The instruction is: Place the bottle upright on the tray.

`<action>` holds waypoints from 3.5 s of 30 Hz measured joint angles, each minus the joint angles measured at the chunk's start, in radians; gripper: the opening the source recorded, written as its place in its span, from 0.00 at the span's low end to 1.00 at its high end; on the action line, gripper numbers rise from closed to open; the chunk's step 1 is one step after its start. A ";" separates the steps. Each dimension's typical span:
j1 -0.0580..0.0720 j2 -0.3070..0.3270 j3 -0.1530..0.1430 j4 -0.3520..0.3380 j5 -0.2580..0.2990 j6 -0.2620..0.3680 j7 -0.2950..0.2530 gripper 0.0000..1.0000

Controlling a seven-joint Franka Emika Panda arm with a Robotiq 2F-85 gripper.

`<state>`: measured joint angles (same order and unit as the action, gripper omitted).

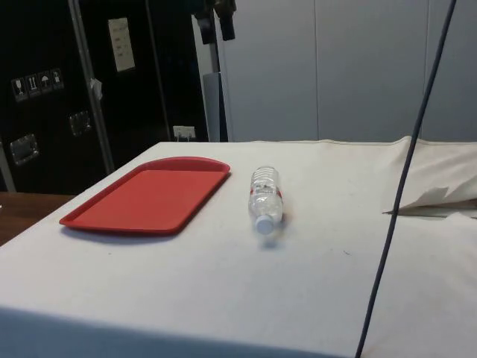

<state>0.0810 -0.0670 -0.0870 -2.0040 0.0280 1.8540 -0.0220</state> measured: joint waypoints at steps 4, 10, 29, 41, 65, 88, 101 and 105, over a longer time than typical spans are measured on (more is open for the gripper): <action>0.000 -0.026 -0.001 -0.038 0.000 0.016 0.000 1.00; 0.000 -0.069 -0.004 -0.093 0.000 0.034 0.000 1.00; 0.000 -0.149 0.018 -0.273 0.000 0.167 0.012 1.00; 0.000 -0.159 0.057 -0.350 0.000 0.250 0.039 1.00; 0.001 -0.138 0.124 -0.411 -0.012 0.346 0.070 1.00; 0.002 -0.114 0.144 -0.411 -0.018 0.349 0.009 1.00; 0.003 -0.095 0.155 -0.438 -0.032 0.418 -0.018 1.00; 0.003 -0.085 0.155 -0.448 -0.038 0.445 -0.029 1.00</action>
<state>0.0840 -0.1520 0.0680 -2.4520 -0.0100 2.2990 -0.0510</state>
